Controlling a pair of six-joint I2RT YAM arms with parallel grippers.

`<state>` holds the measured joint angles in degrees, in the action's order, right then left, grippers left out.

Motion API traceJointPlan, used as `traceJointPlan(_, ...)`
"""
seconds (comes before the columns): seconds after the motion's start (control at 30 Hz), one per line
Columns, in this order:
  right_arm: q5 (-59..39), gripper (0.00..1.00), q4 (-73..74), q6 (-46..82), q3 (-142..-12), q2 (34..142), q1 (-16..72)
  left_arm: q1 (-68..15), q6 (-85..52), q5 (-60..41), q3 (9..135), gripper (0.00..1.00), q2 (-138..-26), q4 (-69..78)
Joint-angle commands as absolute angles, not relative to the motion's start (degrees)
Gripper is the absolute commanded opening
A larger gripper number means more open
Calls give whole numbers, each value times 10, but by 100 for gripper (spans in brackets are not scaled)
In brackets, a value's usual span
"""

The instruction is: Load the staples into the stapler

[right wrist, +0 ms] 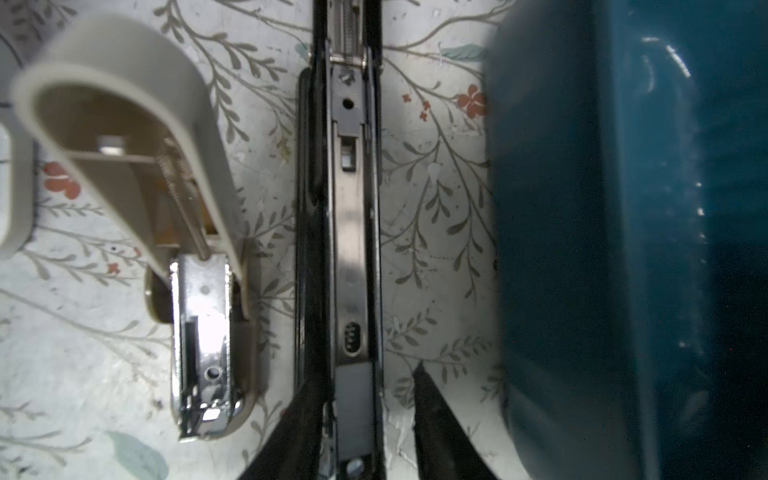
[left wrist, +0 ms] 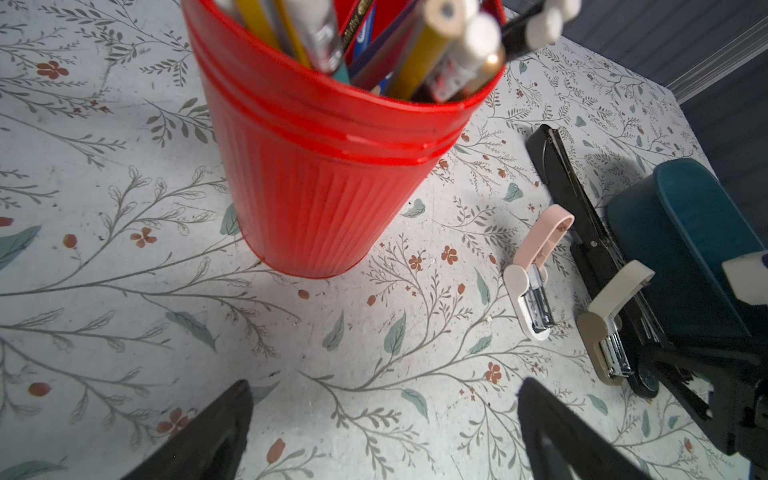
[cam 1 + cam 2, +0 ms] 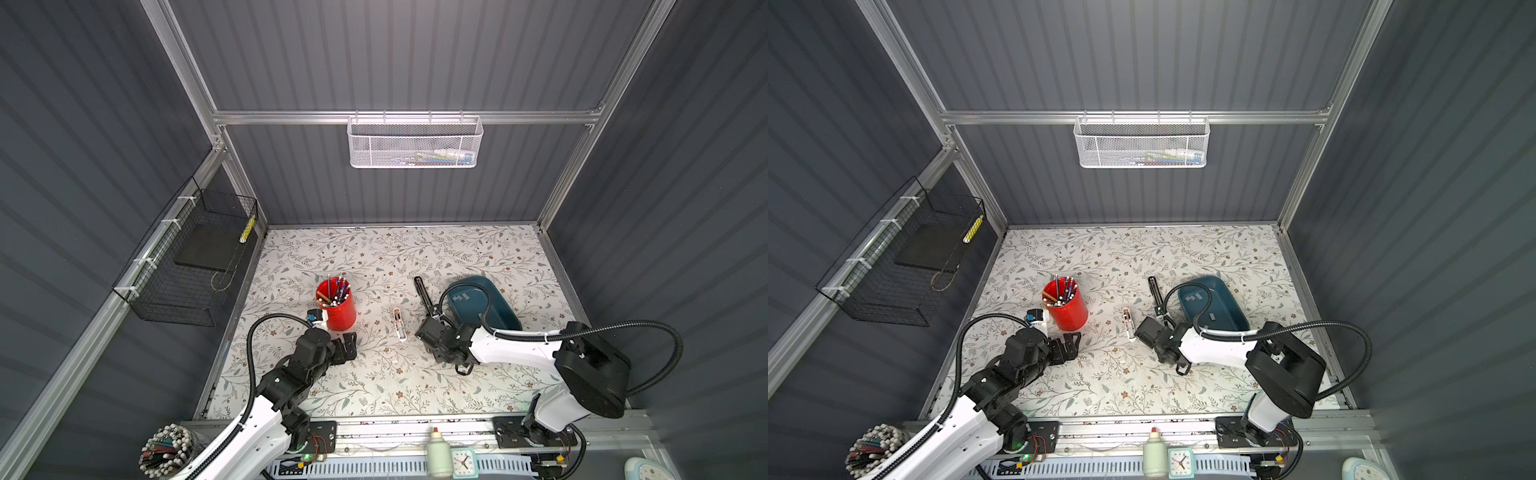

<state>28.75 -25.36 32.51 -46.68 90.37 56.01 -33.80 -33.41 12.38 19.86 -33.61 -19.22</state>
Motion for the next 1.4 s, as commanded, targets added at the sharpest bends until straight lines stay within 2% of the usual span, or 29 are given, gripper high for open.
traceJointPlan(0.0, 299, 39, -258, 319, -478, 892, 567, -339, -324, 117, 207, 100, -329, -186)
traceJointPlan(0.23, 270, 46, -202, 292, -447, 828, 573, -339, -324, 115, 206, 100, -328, -185)
traceJointPlan(0.47, 271, 51, -161, 279, -394, 708, 573, -339, -322, 113, 205, 100, -327, -184)
traceJointPlan(0.6, 252, 52, -189, 341, -389, 645, 572, -339, -322, 117, 206, 100, -330, -183)
traceJointPlan(0.67, 249, 57, -186, 371, -386, 607, 572, -339, -323, 118, 207, 100, -334, -183)
traceJointPlan(0.8, 327, 63, -167, 452, -391, 587, 566, -339, -321, 126, 210, 100, -343, -182)
traceJointPlan(0.83, 353, 70, -159, 473, -392, 589, 566, -339, -321, 126, 211, 100, -344, -182)
traceJointPlan(0.9, 400, 98, -156, 502, -410, 603, 564, -339, -321, 128, 210, 100, -343, -182)
traceJointPlan(1.1, 409, 99, -129, 426, -444, 602, 542, -339, -321, 130, 209, 100, -333, -185)
traceJointPlan(1.17, 468, 99, -162, 431, -451, 590, 538, -339, -322, 127, 207, 100, -330, -186)
traceJointPlan(1.27, 485, 99, -113, 326, -418, 559, 530, -339, -323, 138, 209, 100, -328, -190)
traceJointPlan(1.37, 347, 99, -148, 360, -397, 525, 459, -339, -331, 173, 224, 100, -323, -221)
